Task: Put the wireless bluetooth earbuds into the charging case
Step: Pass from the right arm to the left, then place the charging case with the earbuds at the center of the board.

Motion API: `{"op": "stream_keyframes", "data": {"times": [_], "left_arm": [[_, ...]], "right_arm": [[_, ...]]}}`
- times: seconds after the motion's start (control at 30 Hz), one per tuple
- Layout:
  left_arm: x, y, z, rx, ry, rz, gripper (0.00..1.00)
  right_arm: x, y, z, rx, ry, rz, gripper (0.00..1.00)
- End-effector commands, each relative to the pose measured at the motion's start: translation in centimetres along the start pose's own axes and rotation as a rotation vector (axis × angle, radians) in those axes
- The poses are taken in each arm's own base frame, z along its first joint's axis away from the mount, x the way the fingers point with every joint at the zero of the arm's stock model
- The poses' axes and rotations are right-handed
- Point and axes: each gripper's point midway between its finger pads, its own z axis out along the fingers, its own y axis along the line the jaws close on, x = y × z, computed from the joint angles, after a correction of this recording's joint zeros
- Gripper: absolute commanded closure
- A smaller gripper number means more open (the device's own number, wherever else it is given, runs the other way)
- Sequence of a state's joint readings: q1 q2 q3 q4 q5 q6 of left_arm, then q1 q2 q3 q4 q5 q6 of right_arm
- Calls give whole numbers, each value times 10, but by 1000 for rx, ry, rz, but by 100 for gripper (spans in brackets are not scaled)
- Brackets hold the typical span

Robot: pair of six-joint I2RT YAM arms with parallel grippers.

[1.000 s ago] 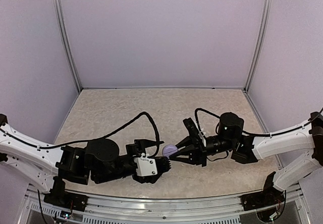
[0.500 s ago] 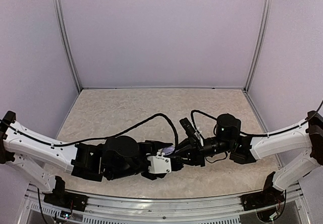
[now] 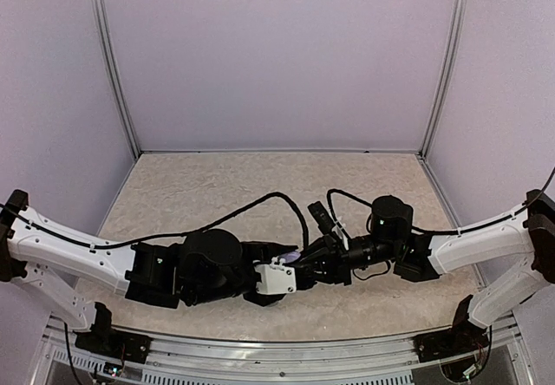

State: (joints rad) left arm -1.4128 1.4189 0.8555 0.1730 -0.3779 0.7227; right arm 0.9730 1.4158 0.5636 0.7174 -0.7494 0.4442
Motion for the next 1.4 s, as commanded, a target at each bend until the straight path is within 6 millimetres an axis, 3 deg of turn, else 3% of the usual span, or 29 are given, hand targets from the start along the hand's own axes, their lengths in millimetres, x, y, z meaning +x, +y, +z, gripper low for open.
{"op": "stream_keyframes", "data": {"times": [0.0, 0.1, 0.23, 0.43, 0.53, 0.7, 0.87, 1.37], "left_arm": [[-6, 2, 2, 40, -41, -58, 72], [-8, 0, 0, 66, -78, -100, 72], [-6, -5, -1, 112, -114, -156, 73], [5, -15, 8, 207, -136, -252, 73], [10, -28, 15, 279, -150, -289, 73], [27, -37, 30, 382, -147, -396, 73], [49, -55, 47, 468, -83, -440, 73], [84, -94, 84, 579, 12, -495, 64]], "right_arm": [[-12, 6, -2, -17, -36, -25, 72], [-17, 2, -10, 9, -59, -35, 52], [-24, -7, -27, 76, -93, -64, 34], [-24, -27, -57, 229, -116, -108, 16], [-29, -37, -80, 337, -168, -132, 1], [-38, -47, -118, 491, -258, -152, 0], [-42, -48, -138, 582, -297, -175, 0], [-35, -48, -131, 549, -268, -175, 0]]}}
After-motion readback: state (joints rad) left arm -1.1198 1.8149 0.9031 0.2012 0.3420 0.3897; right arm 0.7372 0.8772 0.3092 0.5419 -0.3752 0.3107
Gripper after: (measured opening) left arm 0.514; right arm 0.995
